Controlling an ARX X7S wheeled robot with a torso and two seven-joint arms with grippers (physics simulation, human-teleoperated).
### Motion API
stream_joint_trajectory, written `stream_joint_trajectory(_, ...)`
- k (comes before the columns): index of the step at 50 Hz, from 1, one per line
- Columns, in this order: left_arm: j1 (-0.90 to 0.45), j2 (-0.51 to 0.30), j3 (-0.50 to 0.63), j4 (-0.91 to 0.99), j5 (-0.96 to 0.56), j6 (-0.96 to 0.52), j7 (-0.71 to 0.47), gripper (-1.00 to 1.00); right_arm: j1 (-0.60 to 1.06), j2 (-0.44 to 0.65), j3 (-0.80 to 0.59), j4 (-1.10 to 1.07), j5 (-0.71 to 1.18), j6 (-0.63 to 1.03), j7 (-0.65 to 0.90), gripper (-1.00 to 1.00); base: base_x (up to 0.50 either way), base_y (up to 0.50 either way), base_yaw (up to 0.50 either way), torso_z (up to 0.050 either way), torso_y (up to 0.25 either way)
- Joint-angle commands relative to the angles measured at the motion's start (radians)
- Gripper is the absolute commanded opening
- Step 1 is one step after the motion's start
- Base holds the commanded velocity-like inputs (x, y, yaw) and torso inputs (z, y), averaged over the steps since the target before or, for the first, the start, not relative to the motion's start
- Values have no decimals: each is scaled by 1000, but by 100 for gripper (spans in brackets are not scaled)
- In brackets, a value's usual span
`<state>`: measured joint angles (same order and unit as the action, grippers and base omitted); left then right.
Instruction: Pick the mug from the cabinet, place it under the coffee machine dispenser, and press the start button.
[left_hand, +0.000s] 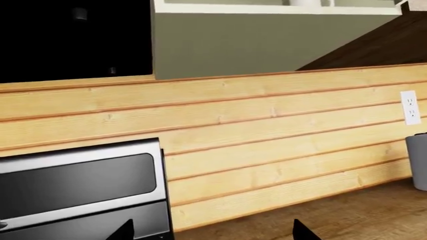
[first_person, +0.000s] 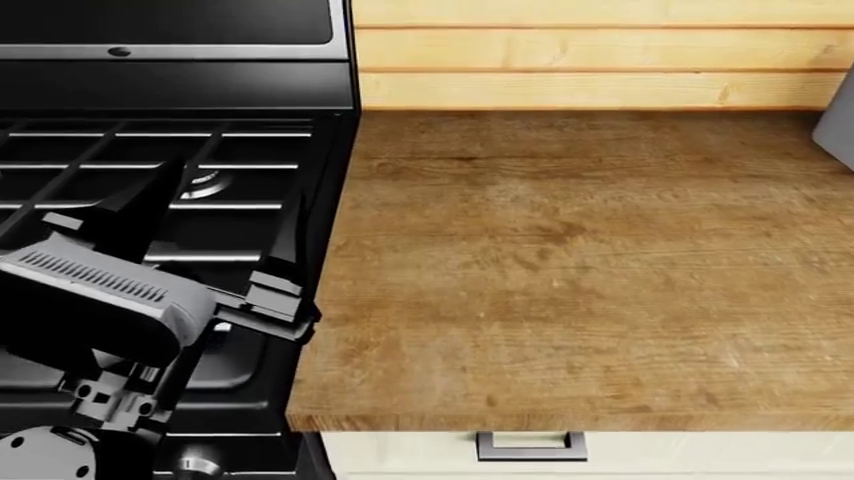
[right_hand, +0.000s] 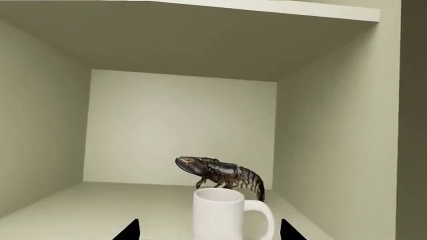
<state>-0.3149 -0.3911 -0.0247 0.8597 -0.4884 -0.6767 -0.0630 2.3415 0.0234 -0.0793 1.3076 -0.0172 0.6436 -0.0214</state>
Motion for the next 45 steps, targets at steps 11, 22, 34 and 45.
stream_joint_trajectory(11, 6, -12, -4, 4, -11, 7, -11, 100, -19, 4, -12, 1, 23, -4, 16, 100, 50, -3, 0, 0, 0)
stream_joint_trajectory(22, 2, -18, 1, 9, -17, 3, -19, 100, -5, 9, -17, 1, 25, -31, -2, 100, 23, -45, 0, 0, 0)
stream_joint_trajectory(34, 1, -22, 7, 4, -19, 12, -21, 100, 13, 11, -11, 1, 23, 5, -14, 100, 0, -104, 0, 0, 0)
stream_joint_trajectory(45, 8, -27, 6, 4, -24, 20, -25, 100, -6, 2, -18, 1, 21, -10, -25, 100, 97, 0, 0, 0, 0)
